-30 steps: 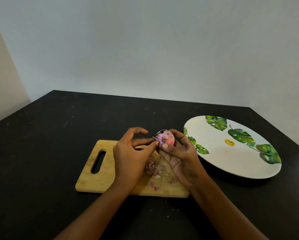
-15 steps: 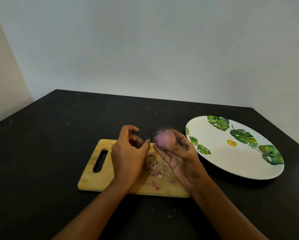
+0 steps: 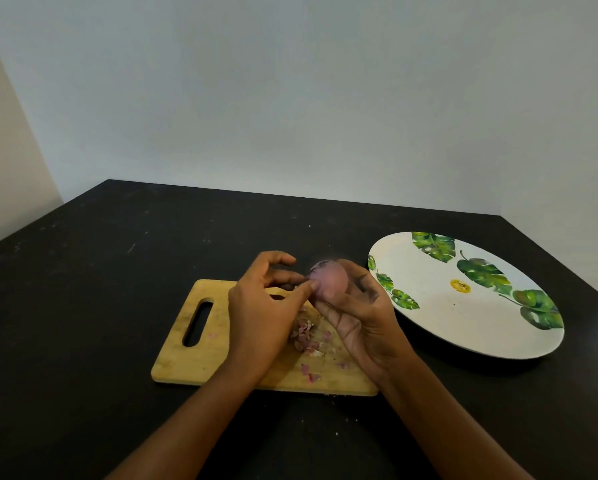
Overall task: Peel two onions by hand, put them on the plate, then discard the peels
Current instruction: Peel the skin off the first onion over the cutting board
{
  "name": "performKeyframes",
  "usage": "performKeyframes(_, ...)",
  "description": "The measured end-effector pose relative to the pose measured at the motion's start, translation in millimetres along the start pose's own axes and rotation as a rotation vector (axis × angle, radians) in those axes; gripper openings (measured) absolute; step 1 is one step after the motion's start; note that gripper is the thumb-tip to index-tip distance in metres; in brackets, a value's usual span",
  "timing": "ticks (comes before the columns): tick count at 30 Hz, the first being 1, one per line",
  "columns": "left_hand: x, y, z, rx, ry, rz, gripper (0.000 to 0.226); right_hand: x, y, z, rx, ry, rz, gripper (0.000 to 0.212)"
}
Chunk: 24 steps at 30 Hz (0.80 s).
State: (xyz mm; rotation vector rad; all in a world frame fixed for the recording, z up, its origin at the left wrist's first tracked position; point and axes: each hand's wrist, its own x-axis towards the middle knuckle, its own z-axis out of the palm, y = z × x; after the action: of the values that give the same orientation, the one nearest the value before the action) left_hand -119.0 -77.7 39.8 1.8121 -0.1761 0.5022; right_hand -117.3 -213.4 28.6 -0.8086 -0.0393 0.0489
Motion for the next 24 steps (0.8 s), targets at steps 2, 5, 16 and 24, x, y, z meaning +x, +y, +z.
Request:
performKeyframes(2,-0.8,1.1,0.8,-0.06,0.006,-0.043,0.037,0.2,0.3,0.2,-0.006,0.007,-0.006,0.051)
performKeyframes(5,-1.3,0.8,0.6,-0.143,0.011,-0.096,0.037,0.5,0.6,0.2,-0.019,0.013,-0.013,0.052)
performKeyframes(16,0.6,-0.7,0.3,-0.228,0.018,-0.174,0.043,-2.3,-0.3,3.5,-0.022,-0.009,0.02,0.05)
performKeyframes(24,-1.3,4.9,0.6,-0.173,0.032,0.0,0.044,-2.1,-1.5,4.3,0.022,-0.01,0.034,0.049)
